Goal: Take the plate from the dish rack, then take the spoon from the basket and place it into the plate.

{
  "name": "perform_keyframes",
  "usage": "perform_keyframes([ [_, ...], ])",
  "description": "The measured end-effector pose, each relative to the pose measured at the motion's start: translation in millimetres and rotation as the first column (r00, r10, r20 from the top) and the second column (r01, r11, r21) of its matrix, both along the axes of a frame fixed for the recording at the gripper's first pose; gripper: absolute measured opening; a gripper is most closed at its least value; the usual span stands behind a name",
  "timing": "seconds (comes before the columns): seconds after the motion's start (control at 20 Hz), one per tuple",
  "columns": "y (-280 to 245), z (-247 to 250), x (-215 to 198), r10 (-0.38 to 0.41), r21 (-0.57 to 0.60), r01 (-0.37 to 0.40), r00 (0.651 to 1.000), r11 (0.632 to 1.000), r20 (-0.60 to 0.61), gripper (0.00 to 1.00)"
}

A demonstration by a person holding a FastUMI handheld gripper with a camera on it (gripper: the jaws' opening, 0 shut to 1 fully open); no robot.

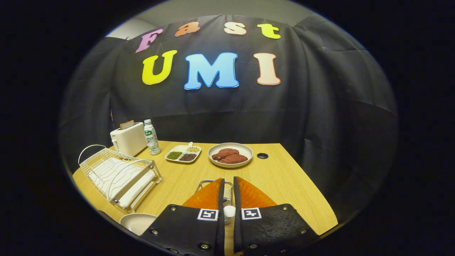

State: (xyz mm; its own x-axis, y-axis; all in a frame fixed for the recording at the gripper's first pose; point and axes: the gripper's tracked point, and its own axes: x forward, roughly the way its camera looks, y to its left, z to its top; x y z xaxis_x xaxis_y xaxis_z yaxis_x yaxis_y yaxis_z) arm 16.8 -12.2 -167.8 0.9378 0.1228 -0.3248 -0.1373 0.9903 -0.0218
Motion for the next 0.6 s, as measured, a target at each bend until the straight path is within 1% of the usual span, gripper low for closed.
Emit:
perform_keyframes([
  [0.3,2.3,53.9,-11.5,-0.007,-0.004,0.007,0.999,1.000,0.033,0.10],
  [0.6,12.1,96.3,-43.2,-0.005,-0.027,0.007,0.999,1.000,0.048,0.09],
])
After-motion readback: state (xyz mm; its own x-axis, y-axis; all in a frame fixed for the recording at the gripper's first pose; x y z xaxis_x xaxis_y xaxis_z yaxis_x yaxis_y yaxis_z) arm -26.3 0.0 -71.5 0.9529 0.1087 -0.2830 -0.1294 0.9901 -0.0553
